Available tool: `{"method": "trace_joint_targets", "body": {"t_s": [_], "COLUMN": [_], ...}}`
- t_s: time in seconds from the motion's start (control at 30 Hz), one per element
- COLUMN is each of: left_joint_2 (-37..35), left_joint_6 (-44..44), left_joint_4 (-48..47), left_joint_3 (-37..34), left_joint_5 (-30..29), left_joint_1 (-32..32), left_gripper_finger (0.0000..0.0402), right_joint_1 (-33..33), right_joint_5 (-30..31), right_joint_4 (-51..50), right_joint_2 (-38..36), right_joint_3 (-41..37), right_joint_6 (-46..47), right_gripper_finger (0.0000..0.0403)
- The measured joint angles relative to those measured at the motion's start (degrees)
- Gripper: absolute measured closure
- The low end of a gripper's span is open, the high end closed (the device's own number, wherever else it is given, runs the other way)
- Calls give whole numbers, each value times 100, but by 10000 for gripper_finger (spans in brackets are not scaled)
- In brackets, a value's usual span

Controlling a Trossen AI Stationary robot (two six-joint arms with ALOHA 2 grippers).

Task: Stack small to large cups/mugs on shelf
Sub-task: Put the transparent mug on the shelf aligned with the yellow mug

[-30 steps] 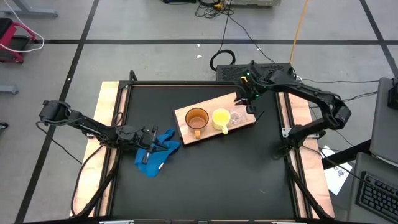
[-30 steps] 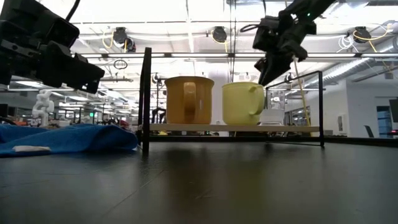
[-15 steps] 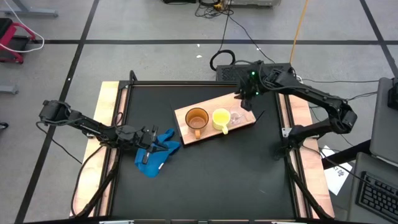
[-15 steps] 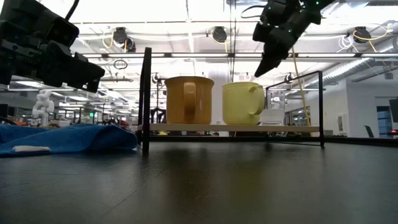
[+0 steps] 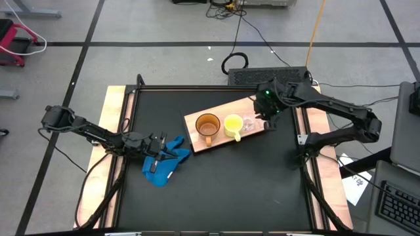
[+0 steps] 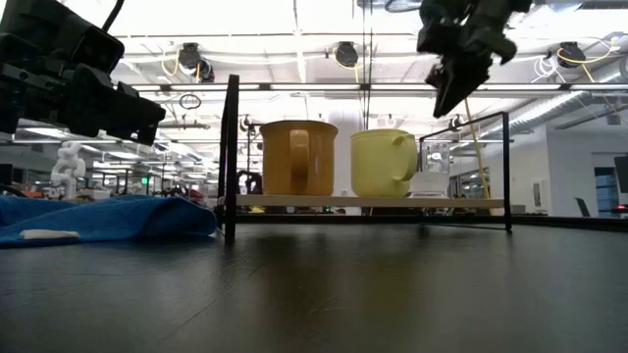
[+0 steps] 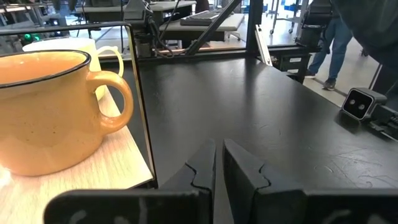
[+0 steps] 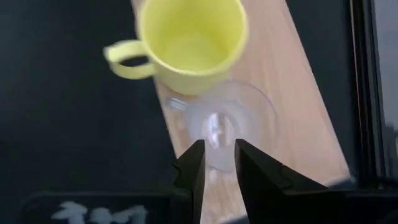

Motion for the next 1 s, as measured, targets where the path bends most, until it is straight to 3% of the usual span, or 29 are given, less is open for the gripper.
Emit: {"method": "trace_joint_targets", "body": {"t_s": [0.27,0.43,1.0], "left_joint_2": [0,-1,0], "left_joint_6": [-21,-54,-148], "left_joint_4": [-2,1,2], "left_joint_3": [0,0,0], "left_joint_5": [2,1,0], "left_joint_1": [2,1,0], "left_gripper_finger": [371,371,371], "right_joint_1": [442,602,606], "right_joint_5": [35,869,868], "right_joint_4": [4,368,962], "right_joint_2": [47,107,109], "right_joint_3": [-202,-454,-837], "right_joint_6": [-204,-215,-331], "right_gripper_finger": [326,326,326]}}
